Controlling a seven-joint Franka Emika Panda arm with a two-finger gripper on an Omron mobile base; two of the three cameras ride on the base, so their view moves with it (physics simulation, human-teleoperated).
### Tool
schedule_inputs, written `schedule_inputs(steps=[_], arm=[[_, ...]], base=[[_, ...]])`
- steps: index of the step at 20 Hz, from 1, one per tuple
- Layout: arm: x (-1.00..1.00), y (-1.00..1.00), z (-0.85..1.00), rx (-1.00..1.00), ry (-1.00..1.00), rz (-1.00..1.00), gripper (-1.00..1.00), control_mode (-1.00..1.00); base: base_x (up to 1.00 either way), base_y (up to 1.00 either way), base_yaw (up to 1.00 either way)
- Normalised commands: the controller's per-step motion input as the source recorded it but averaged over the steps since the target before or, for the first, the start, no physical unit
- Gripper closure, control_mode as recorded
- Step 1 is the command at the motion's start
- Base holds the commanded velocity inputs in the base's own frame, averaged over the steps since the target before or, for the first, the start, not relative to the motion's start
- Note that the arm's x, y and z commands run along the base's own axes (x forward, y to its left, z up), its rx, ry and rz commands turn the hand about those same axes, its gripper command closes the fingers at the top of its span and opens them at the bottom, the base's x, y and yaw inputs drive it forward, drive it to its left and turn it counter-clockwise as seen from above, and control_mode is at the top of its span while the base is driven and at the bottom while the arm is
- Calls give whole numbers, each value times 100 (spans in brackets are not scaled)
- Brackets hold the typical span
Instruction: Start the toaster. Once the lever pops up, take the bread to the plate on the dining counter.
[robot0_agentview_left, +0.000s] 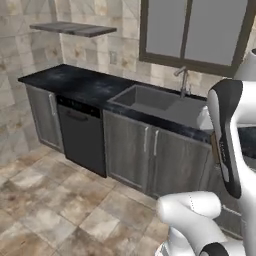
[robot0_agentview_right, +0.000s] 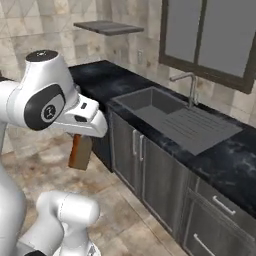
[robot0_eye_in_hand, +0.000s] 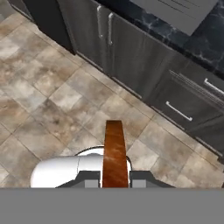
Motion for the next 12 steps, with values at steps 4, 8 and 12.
schedule_inputs(steps=[4, 8, 12], arm=[[0, 0, 0, 0, 0, 0, 100, 100], [0, 0, 0, 0, 0, 0, 100, 100], [0, 0, 0, 0, 0, 0, 100, 100]], base=[[0, 43, 90], [0, 29, 92], [1, 11, 94]])
